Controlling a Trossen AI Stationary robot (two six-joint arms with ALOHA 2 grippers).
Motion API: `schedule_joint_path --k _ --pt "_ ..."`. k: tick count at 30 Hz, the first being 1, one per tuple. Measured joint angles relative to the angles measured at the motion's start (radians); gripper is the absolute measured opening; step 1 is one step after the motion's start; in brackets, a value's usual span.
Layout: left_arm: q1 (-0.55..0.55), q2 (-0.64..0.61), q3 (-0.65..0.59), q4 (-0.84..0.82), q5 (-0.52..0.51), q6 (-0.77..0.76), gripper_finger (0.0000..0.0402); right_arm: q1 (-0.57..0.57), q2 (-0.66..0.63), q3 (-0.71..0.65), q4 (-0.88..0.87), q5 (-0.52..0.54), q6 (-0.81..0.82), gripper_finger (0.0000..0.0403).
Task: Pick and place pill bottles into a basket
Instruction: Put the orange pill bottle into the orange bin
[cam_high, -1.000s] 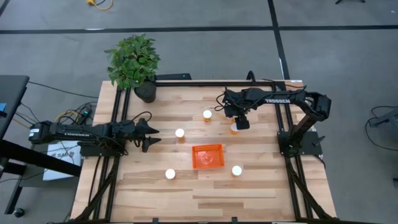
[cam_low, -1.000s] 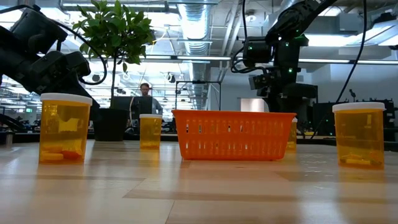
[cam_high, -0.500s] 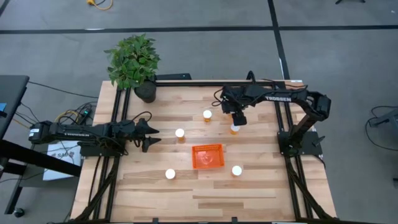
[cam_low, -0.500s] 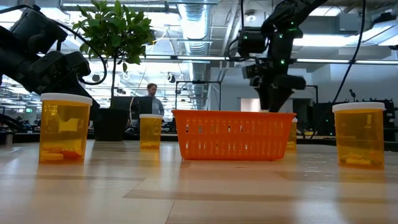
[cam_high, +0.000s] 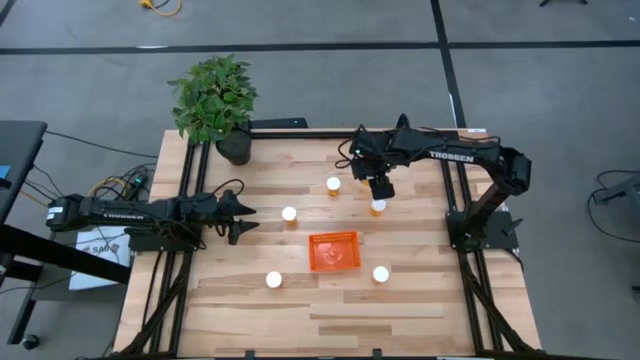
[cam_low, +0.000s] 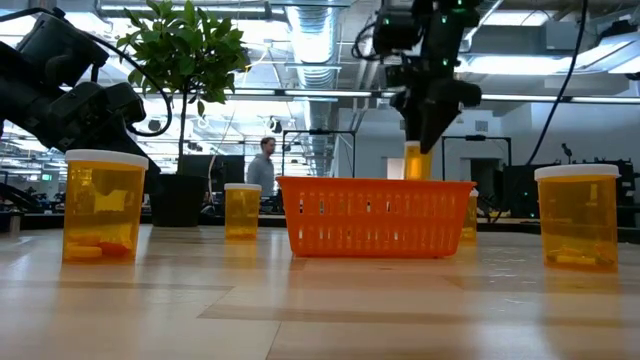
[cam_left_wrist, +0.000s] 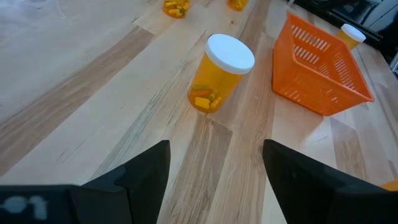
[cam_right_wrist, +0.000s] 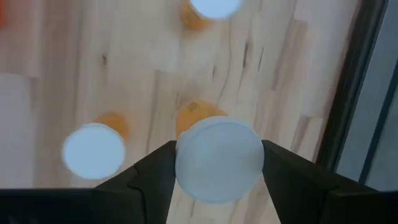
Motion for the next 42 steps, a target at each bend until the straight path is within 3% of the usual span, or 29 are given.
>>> schedule_joint_path --k 10,17,33,42 --pt "0.0 0.0 0.0 0.0 0.0 0.0 0.0245 0.149 0.0 0.062 -0.036 0.003 0.0 0.0215" --pt "0.0 0.0 0.0 0.0 0.0 0.0 0.0245 0.237 0.0 0.073 -0.046 0.07 0.0 0.0211" --pt "0.0 0.0 0.0 0.0 0.0 0.0 0.0245 0.364 0.0 0.073 -0.068 0.07 0.002 0.0211" --pt "0.0 0.0 0.0 0.0 0.0 0.0 0.0245 0.423 0.0 0.073 -0.041 0.07 0.083 0.0213"
